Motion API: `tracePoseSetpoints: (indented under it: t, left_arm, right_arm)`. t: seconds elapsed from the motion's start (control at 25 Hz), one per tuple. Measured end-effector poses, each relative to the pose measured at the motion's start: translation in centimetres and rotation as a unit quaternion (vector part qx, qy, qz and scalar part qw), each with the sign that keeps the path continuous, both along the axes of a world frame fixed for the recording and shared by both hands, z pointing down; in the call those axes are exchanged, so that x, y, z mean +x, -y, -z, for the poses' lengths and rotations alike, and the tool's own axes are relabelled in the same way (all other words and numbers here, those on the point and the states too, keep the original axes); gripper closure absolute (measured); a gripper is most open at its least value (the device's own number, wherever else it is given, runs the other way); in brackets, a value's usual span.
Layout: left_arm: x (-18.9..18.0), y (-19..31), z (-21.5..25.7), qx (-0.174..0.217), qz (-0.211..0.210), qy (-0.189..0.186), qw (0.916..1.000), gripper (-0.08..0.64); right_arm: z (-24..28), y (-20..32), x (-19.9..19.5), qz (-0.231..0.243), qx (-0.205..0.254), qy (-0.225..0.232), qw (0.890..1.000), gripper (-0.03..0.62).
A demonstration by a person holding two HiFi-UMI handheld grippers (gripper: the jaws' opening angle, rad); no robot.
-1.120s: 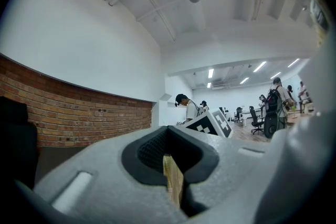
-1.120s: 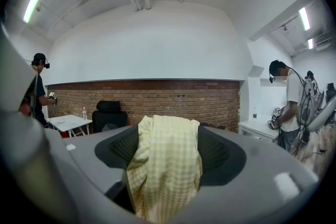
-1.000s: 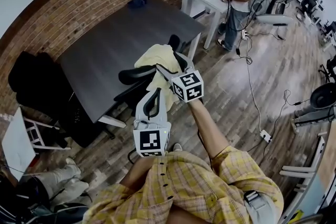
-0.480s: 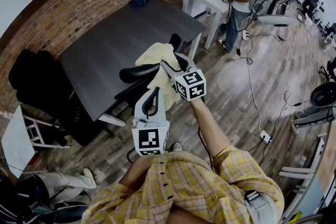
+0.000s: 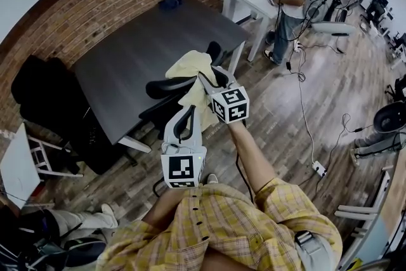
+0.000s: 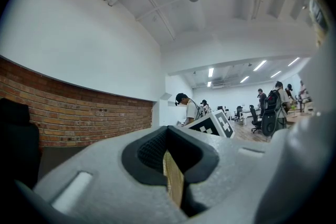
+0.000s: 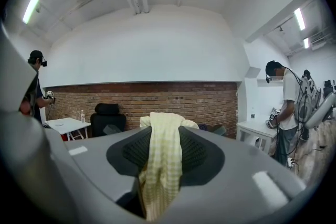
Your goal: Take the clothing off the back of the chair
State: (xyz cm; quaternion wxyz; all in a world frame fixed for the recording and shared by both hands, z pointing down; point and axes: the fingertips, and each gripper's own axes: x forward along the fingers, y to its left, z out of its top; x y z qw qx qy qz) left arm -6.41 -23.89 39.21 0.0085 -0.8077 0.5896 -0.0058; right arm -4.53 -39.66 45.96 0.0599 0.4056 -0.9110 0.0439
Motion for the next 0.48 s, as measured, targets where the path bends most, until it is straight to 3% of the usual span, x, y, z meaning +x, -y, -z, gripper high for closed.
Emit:
tracePoseSetpoints:
  t: [0.48]
  left_arm:
    - [-0.28, -0.49, 0.14, -0.003, 0.006, -0.004, 1.0, 0.56]
  right_arm:
    - [0.78, 0.16, 0.29, -0.011, -0.003, 0.023, 1.0, 0.451]
